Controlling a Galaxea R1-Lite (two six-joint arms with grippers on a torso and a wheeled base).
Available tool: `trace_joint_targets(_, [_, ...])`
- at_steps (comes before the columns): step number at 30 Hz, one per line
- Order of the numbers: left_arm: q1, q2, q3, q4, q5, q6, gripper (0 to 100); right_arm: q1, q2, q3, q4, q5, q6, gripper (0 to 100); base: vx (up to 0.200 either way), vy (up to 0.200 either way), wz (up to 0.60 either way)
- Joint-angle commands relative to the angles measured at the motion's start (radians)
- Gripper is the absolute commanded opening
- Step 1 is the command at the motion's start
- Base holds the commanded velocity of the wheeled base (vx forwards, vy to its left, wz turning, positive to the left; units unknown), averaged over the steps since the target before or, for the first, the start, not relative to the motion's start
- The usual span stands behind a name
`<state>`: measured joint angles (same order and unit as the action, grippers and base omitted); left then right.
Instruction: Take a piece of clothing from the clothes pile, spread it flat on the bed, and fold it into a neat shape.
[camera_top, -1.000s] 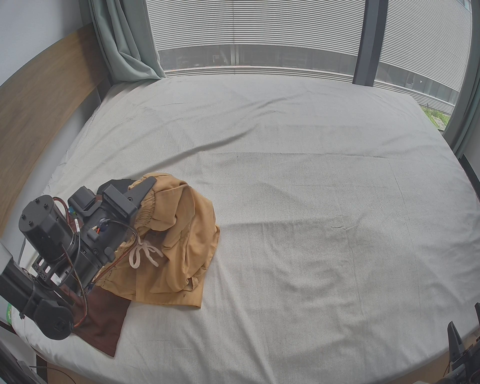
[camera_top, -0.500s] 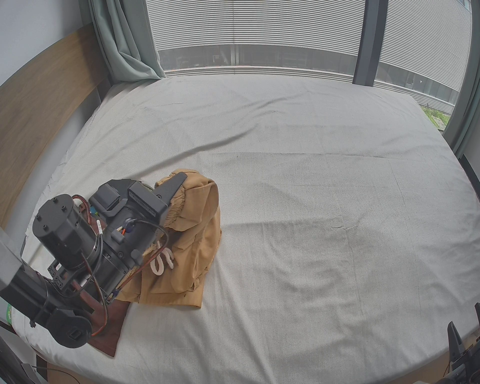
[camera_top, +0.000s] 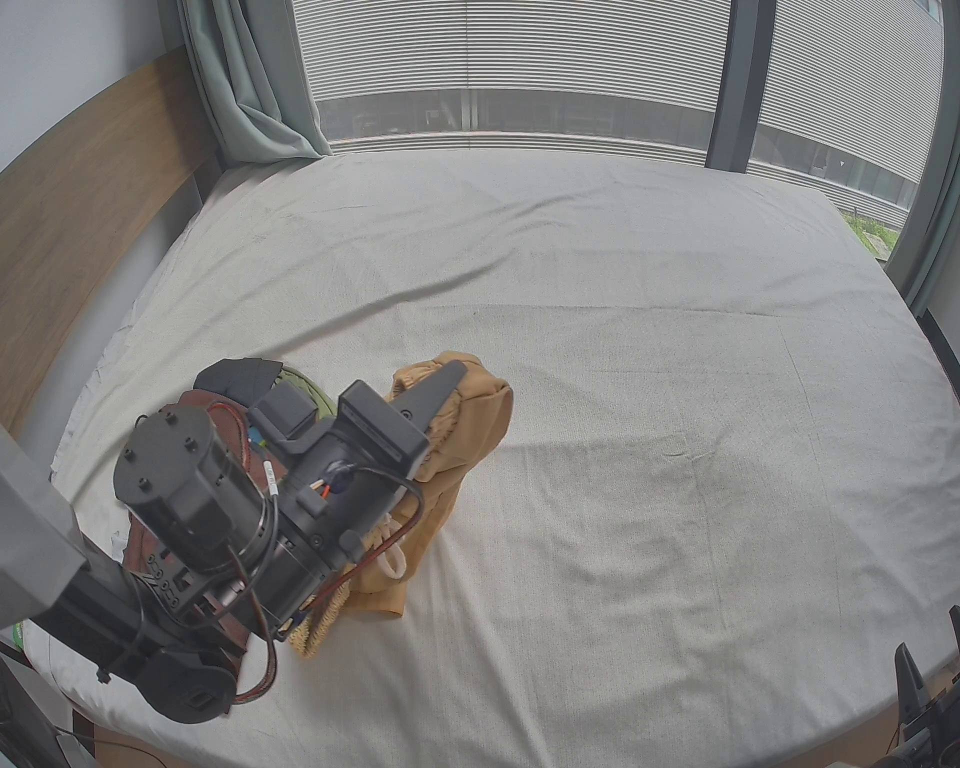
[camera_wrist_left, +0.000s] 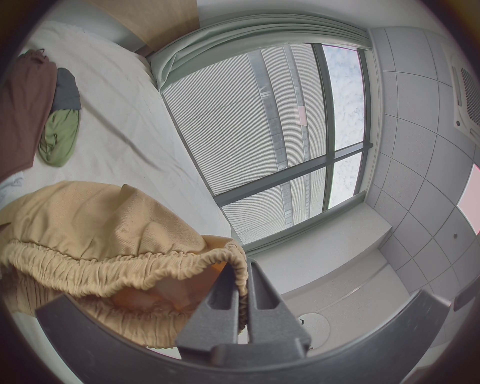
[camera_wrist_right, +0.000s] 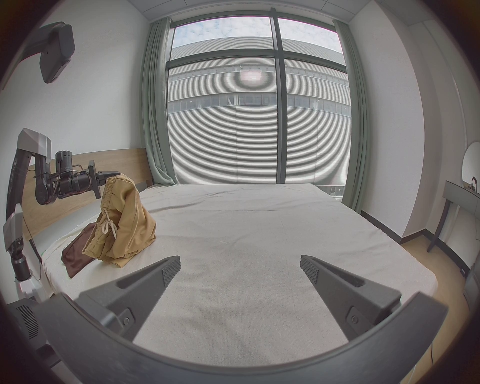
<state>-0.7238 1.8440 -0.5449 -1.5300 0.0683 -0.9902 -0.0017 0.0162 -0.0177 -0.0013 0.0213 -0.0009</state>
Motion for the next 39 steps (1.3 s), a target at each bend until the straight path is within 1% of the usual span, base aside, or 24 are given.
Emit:
trace_joint_targets(1, [-0.049,0.072,-0.047,-0.002,0.018,-0.001,0,0.000,-0.016,0.016,0.000,0.000,-0.001,100,0.000,0.000,0.00])
trace_joint_targets(12, [-0.117,0.155,-0.133,0.001,0.010,-0.007,0,0.000,-0.016,0.016,0.000,0.000,-0.001,100,0.000,0.000,0.00])
trace_joint_targets(16, [-0.149,0.199,-0.175,0.007,0.004,-0.033,0,0.000,-0.016,0.016,0.000,0.000,-0.001,100,0.000,0.000,0.00])
trace_joint_targets(19, [-0.180,0.228,-0.216,0.019,-0.018,-0.038,0,0.000,-0.016,0.016,0.000,0.000,-0.001,100,0.000,0.000,0.00])
trace_joint_targets(22, [-0.203,0.230,-0.248,0.024,-0.039,-0.059,0,0.000,-0.016,0.016,0.000,0.000,-0.001,100,0.000,0.000,0.00])
trace_joint_targets(24, [-0.224,0.230,-0.285,0.045,-0.048,-0.091,0,0.000,-0.016,0.016,0.000,0.000,-0.001,100,0.000,0.000,0.00])
trace_joint_targets(27, [-0.238,0.228,-0.311,0.068,-0.056,-0.102,0,0.000,-0.016,0.016,0.000,0.000,-0.001,100,0.000,0.000,0.00])
trace_joint_targets(28, [-0.253,0.225,-0.325,0.074,-0.067,-0.110,0,0.000,-0.016,0.016,0.000,0.000,-0.001,100,0.000,0.000,0.00])
trace_joint_targets(33, [-0.293,0.215,-0.362,0.076,-0.104,-0.119,0,0.000,-0.016,0.016,0.000,0.000,-0.001,100,0.000,0.000,0.00])
trace_joint_targets(39, [-0.325,0.210,-0.420,0.090,-0.105,-0.119,0,0.000,-0.016,0.016,0.000,0.000,-0.001,100,0.000,0.000,0.00])
